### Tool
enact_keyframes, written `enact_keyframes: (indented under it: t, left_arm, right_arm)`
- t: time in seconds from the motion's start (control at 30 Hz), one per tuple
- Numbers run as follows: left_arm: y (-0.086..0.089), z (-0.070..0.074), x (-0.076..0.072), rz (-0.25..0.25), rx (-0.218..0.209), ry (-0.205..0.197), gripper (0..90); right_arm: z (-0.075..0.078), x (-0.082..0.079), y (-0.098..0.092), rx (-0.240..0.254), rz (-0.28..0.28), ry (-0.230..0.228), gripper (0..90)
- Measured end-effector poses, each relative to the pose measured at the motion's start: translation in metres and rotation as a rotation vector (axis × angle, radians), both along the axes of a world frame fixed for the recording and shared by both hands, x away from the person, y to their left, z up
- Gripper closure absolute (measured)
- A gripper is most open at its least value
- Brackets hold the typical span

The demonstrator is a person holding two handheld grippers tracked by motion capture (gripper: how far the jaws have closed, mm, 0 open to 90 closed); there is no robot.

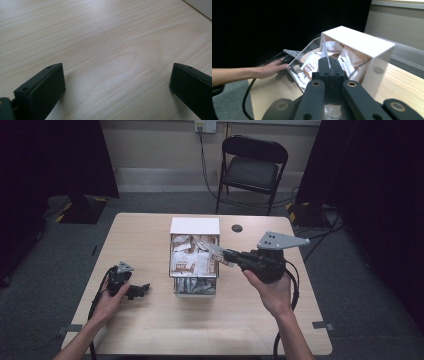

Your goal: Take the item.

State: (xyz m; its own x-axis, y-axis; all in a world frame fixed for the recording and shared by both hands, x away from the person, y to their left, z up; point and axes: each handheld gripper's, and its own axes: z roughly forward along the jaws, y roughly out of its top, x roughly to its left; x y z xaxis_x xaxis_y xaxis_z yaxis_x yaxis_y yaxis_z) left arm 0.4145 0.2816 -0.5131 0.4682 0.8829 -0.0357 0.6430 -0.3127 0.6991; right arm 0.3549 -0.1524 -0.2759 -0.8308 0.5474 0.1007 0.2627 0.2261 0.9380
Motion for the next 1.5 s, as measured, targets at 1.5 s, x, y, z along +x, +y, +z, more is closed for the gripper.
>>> enact_keyframes:
  t: [1.5]
  left_arm:
    - [0.000,0.000,0.000,0.000,0.000,-0.001,0.0]
  right_arm:
    - [-0.080,0.028,-0.048,-0.112,-0.177,0.143,90.0]
